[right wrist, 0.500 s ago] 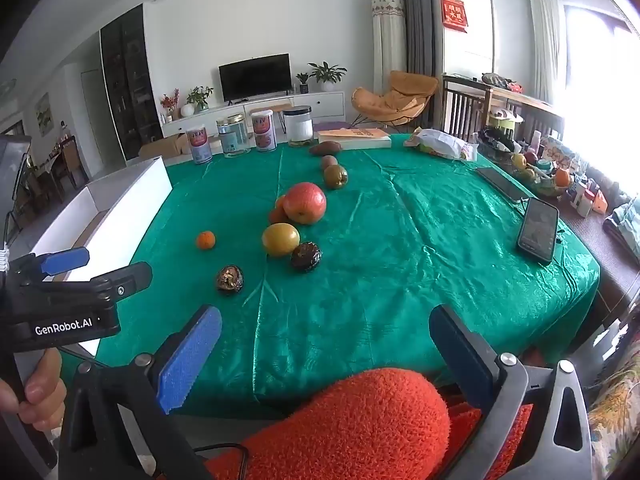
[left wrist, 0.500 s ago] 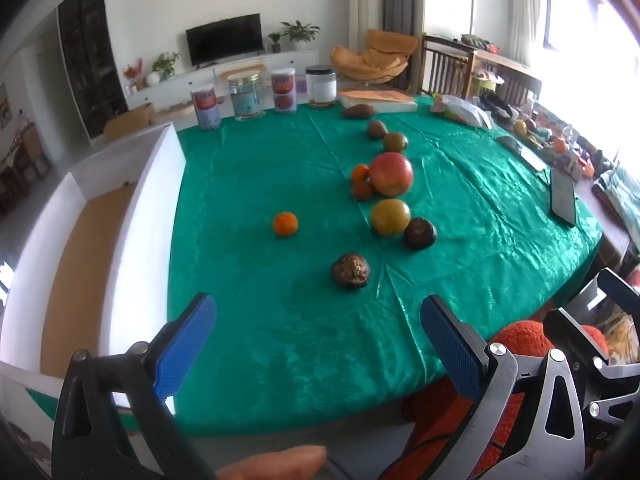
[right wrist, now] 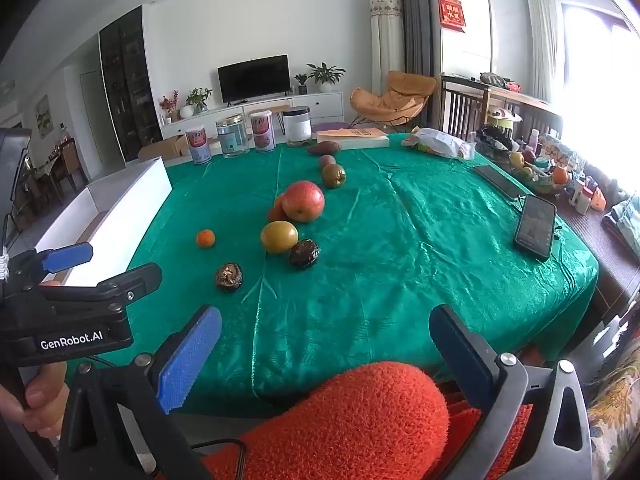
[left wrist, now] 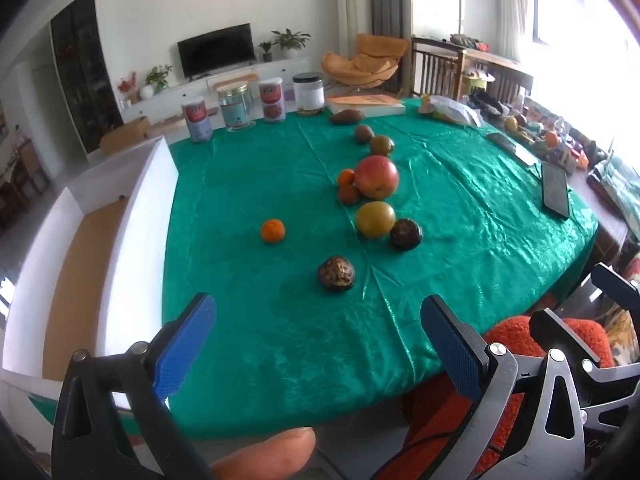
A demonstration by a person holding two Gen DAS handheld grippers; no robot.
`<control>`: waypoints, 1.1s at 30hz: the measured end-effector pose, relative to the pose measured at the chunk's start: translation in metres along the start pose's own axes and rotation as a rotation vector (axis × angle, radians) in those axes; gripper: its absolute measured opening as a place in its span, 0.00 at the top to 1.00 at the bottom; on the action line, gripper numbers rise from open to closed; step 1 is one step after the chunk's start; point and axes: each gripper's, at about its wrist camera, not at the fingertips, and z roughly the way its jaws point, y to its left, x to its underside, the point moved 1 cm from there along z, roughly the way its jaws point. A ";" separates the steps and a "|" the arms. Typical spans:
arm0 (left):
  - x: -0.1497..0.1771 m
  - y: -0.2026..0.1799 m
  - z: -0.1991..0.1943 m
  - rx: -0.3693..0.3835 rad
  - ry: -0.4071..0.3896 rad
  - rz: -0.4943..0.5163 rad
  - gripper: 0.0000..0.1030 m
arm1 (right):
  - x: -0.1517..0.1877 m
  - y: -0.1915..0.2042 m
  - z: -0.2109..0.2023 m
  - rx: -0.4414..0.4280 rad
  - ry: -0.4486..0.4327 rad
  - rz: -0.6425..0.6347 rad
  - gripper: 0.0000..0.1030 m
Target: Organize fruits
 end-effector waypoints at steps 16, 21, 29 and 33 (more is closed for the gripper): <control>-0.001 -0.005 -0.003 0.017 -0.010 0.012 0.01 | -0.002 0.003 -0.001 -0.005 -0.003 -0.003 0.00; -0.001 -0.006 -0.003 0.018 -0.007 0.014 0.01 | -0.002 0.002 -0.001 -0.001 -0.009 -0.001 0.00; 0.001 -0.009 0.000 0.022 -0.002 0.021 0.01 | -0.001 -0.001 0.001 -0.007 0.000 0.006 0.00; 0.002 -0.010 0.001 0.022 0.000 0.020 0.01 | 0.000 -0.002 0.002 -0.009 0.004 0.007 0.00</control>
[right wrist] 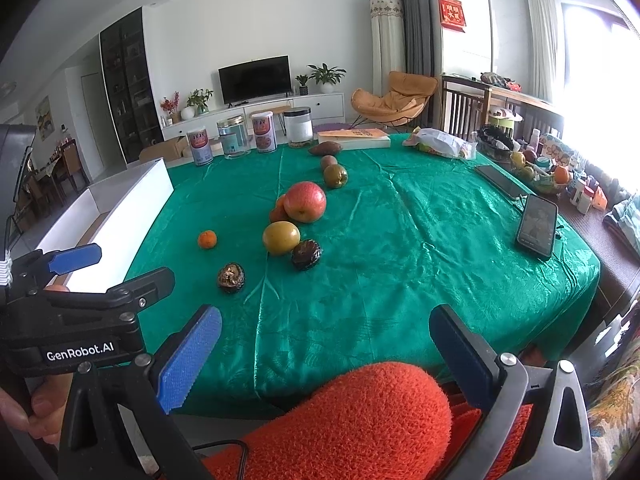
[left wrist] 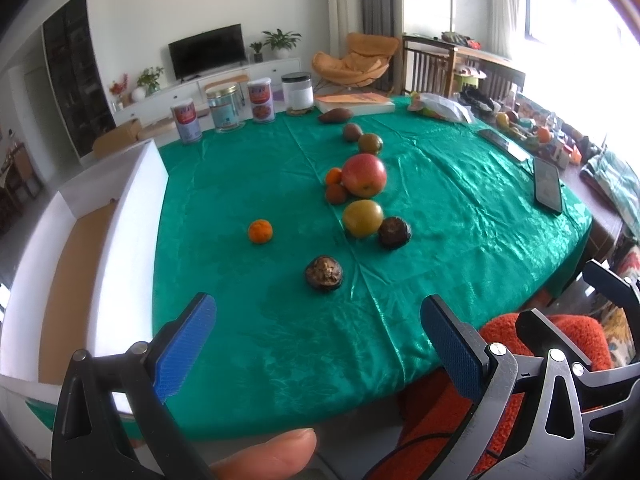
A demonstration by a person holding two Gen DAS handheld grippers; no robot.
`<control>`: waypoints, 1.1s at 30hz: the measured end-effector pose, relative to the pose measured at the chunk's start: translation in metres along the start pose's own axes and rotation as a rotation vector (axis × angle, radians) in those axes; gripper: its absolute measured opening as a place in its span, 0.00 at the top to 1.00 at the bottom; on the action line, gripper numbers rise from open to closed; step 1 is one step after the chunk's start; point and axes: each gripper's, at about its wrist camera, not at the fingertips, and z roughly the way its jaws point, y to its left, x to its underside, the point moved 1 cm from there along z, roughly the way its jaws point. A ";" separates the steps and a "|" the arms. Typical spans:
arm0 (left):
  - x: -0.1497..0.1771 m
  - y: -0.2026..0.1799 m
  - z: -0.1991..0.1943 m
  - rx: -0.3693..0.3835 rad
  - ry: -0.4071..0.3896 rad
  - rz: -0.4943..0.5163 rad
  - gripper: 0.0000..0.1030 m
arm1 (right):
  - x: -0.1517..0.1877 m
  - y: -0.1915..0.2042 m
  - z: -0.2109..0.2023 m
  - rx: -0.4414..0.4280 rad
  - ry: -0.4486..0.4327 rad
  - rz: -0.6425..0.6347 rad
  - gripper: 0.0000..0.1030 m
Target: Organize fruits
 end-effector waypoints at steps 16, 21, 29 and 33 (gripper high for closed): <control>0.002 0.001 0.002 -0.001 0.006 -0.002 0.01 | 0.003 0.000 0.005 -0.010 0.016 0.004 0.00; 0.003 0.001 0.003 -0.002 0.008 -0.004 0.01 | 0.004 0.000 0.006 -0.012 0.018 0.004 0.00; 0.005 0.000 0.004 -0.002 0.012 -0.002 0.01 | 0.005 -0.002 0.007 -0.015 0.022 0.008 0.00; 0.006 -0.001 0.004 -0.001 0.014 -0.002 0.01 | 0.006 -0.002 0.007 -0.014 0.022 0.008 0.00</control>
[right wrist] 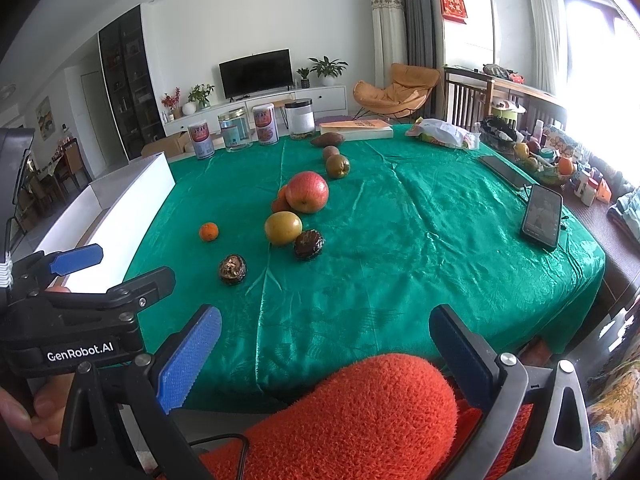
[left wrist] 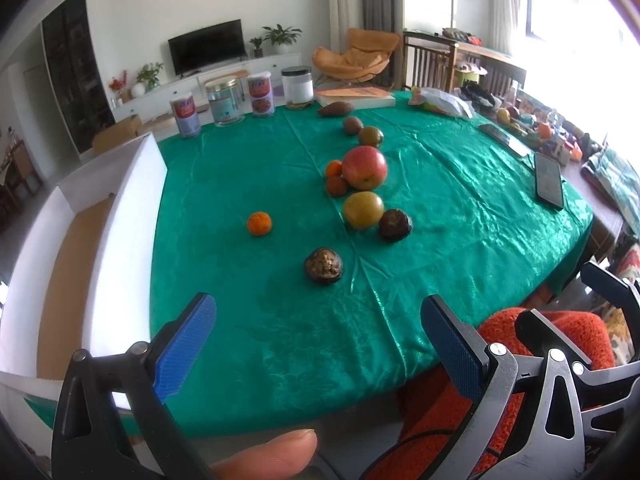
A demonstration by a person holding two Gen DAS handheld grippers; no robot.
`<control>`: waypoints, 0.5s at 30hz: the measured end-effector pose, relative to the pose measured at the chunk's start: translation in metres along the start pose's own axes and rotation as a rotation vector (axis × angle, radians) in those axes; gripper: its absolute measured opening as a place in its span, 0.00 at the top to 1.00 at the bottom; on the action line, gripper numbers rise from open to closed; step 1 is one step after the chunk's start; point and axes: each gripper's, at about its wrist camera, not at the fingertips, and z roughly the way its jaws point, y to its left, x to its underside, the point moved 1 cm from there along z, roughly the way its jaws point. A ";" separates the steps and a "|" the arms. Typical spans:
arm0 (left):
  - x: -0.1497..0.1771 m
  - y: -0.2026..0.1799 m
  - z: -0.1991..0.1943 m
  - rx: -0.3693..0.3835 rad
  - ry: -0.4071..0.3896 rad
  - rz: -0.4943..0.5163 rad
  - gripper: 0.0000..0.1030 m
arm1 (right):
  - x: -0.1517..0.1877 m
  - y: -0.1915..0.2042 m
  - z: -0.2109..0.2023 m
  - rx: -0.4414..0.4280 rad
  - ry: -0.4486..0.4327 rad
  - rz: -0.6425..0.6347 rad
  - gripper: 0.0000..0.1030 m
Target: Organize fruits
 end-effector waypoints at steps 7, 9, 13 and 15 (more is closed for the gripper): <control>0.001 -0.001 0.001 0.000 0.005 -0.003 0.01 | 0.000 0.000 0.000 0.000 0.001 0.000 0.00; 0.001 -0.001 0.001 0.001 0.005 -0.003 0.01 | 0.001 0.000 0.000 0.000 0.002 0.001 0.00; 0.000 -0.001 0.001 0.001 0.005 -0.003 0.01 | 0.002 0.001 0.001 -0.001 0.004 0.001 0.00; 0.000 -0.001 0.001 0.001 0.006 -0.003 0.01 | 0.002 0.001 0.001 -0.001 0.003 0.001 0.00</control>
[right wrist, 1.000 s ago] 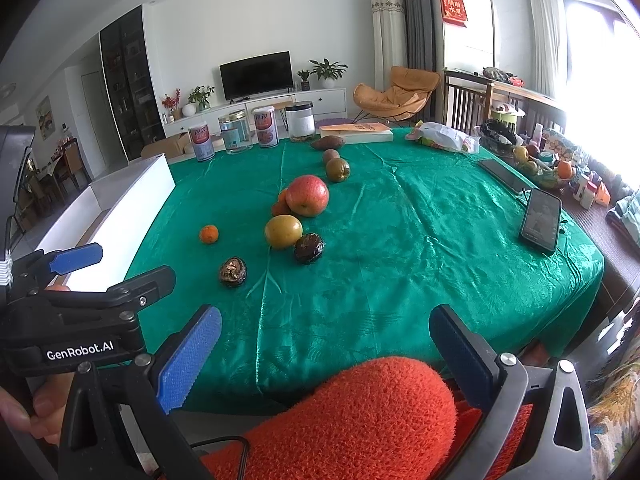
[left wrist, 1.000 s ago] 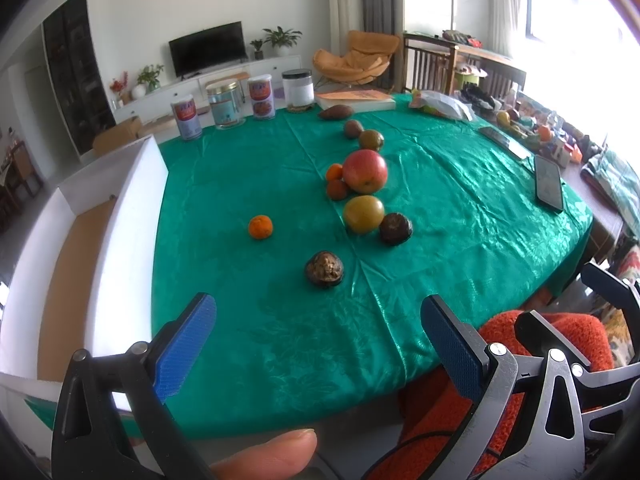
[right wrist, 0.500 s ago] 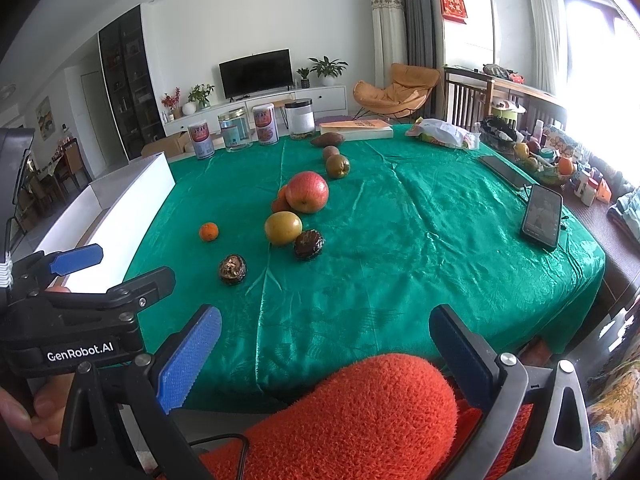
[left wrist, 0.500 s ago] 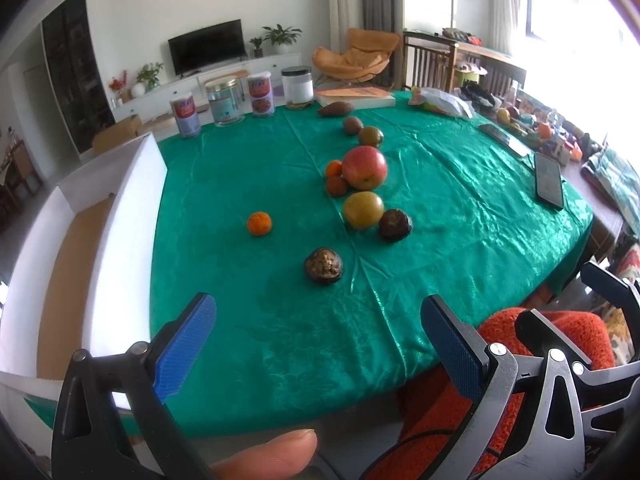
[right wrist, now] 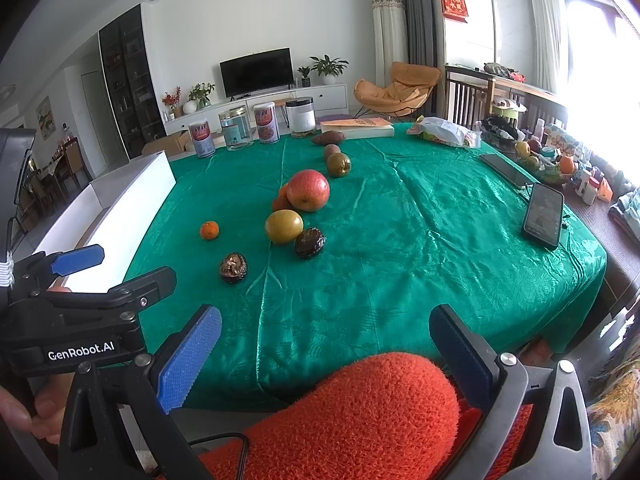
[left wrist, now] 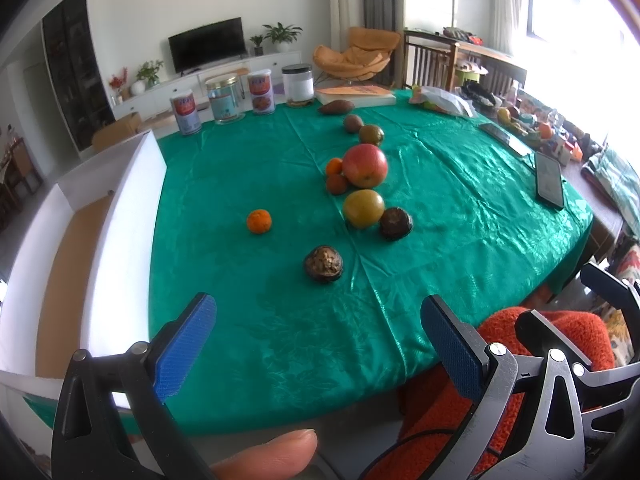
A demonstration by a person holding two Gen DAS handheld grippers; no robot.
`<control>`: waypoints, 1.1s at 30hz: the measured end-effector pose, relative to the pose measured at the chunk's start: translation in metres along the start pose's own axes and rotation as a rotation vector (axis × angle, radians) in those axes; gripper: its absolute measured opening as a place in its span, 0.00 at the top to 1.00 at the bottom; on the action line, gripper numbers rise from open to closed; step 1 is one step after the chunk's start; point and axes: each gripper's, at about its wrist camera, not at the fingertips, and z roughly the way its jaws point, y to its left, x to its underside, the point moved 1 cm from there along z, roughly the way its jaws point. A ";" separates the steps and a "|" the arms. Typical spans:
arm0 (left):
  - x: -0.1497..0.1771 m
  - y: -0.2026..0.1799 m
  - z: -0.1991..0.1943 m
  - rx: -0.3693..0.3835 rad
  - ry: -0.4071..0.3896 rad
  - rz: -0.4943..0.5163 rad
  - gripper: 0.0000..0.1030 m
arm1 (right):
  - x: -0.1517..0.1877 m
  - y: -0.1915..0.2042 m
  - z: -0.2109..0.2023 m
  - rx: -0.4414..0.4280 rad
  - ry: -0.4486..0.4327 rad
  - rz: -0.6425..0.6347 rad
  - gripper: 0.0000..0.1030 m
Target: Organize fruits
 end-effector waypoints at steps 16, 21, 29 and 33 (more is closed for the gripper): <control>0.000 0.000 0.000 0.000 0.001 -0.001 0.01 | 0.000 0.000 0.000 -0.001 0.002 0.000 0.00; 0.001 -0.001 0.001 0.001 0.003 -0.001 0.01 | 0.002 0.001 0.001 -0.003 0.008 -0.002 0.00; 0.001 0.000 0.001 0.002 0.004 -0.001 0.01 | 0.003 0.001 0.001 -0.003 0.010 -0.002 0.00; 0.000 0.000 0.001 0.001 0.003 -0.001 0.01 | 0.003 0.001 0.002 -0.003 0.009 -0.002 0.00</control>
